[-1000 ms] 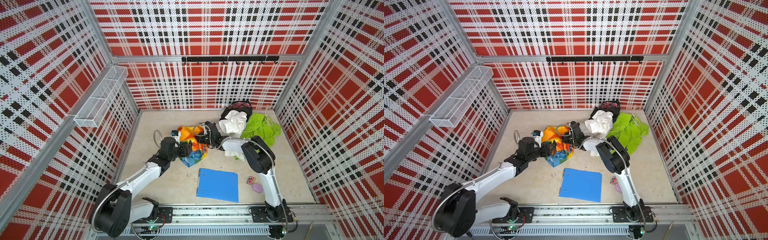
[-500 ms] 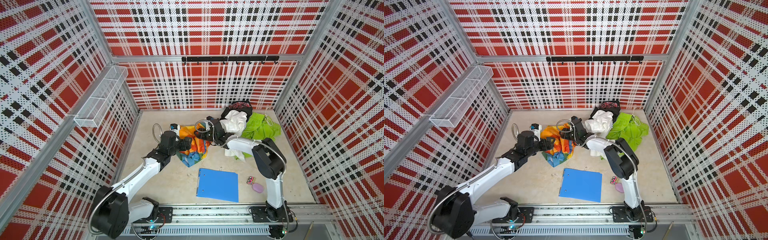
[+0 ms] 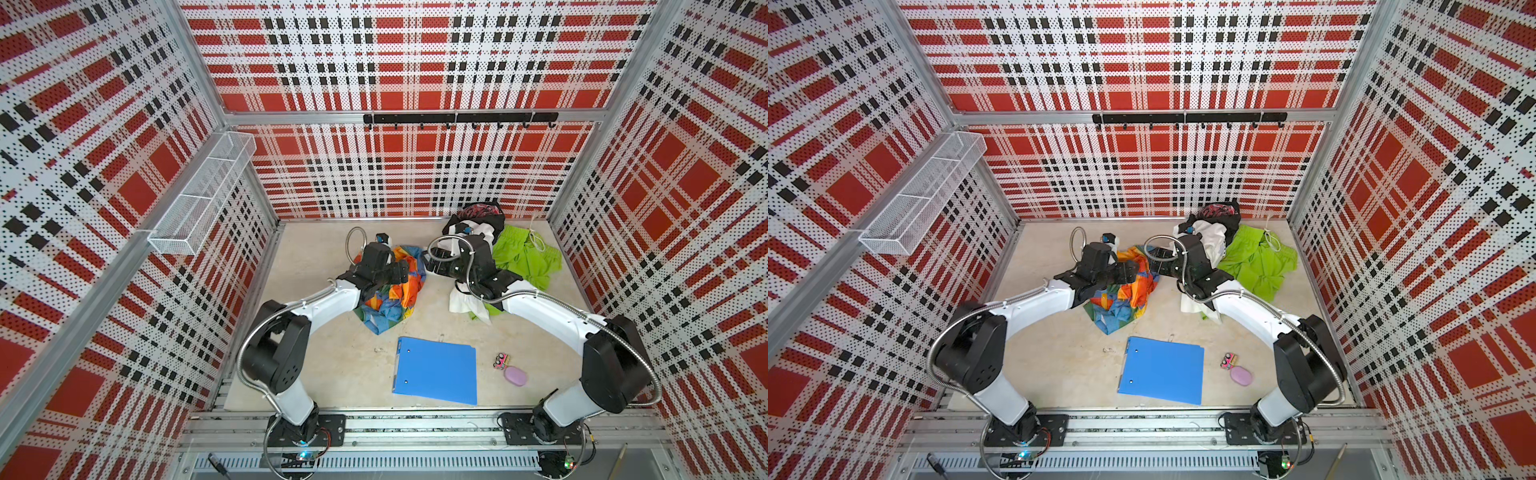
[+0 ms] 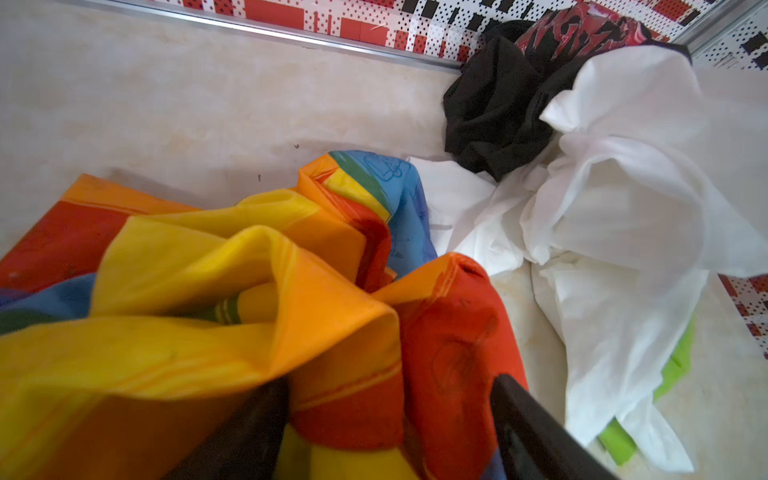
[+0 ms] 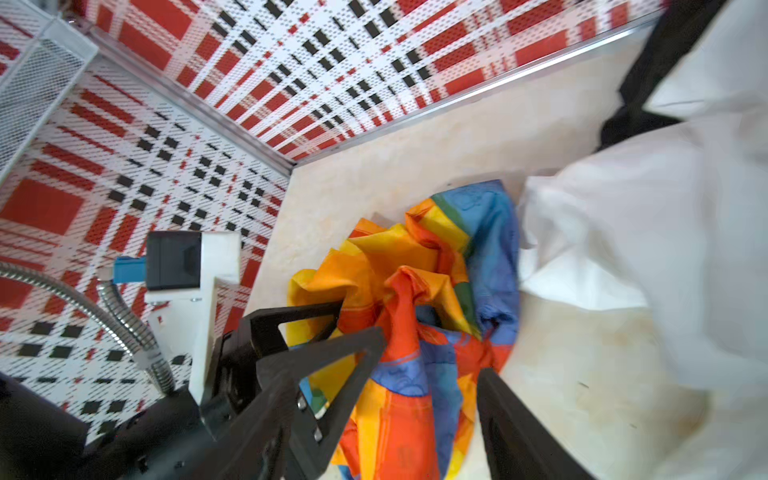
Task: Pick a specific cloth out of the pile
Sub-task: 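Lower the rainbow cloth onto the table with both grippers, then open the right gripper and withdraw it while the left gripper releases the cloth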
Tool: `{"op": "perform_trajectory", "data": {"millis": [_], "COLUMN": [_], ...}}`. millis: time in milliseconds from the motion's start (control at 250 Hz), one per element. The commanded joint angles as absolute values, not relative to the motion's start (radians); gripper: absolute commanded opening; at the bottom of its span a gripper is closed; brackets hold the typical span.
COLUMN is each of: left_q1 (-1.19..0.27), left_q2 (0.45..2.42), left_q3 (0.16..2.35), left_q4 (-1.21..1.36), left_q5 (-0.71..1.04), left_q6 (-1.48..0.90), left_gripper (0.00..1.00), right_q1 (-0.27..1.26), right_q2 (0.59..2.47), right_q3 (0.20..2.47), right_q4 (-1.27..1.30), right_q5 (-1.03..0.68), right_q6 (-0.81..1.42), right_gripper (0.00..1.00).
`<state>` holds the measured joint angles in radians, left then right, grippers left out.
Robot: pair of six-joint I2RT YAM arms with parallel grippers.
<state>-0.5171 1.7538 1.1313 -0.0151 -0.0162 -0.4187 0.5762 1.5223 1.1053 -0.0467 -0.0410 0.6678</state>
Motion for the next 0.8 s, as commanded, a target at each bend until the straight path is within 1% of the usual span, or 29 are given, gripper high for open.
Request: {"op": "perform_trajectory", "data": {"millis": [0,112,260,408,476,652,796], "left_q1": [-0.534,-0.535,-0.513,-0.453,-0.427,-0.364,-0.321], "left_q2": [1.846,1.911,1.931,1.909,1.907,1.931,1.970], "left_q3": [1.191,1.223,1.205,1.158,1.152,1.167,1.234], "left_q4": [-0.070,-0.127,-0.148,-0.124,-0.121,-0.122,-0.143], "left_q5": [-0.078,-0.128,-0.173,-0.146,-0.137,-0.108,-0.083], "left_q6": [-0.417,-0.420,-0.425,-0.432,-0.431,-0.426,-0.420], "left_gripper": [0.80,0.80,0.79,0.78,0.79,0.79,0.79], "right_q1": [0.583,0.584,0.582,0.583,0.582,0.583,0.582], "right_q2": [1.442,1.380,1.304,1.249,1.241,1.239,1.235], "right_q3": [1.075,1.045,1.011,0.987,0.983,0.969,0.954], "right_q4": [-0.060,-0.078,-0.103,-0.109,-0.107,-0.091,-0.099], "right_q5": [-0.007,0.010,0.041,0.048,0.035,0.005,0.007], "right_q6": [0.619,0.610,0.592,0.564,0.550,0.540,0.528], "right_gripper": [0.75,0.76,0.76,0.78,0.82,0.83,0.83]}}
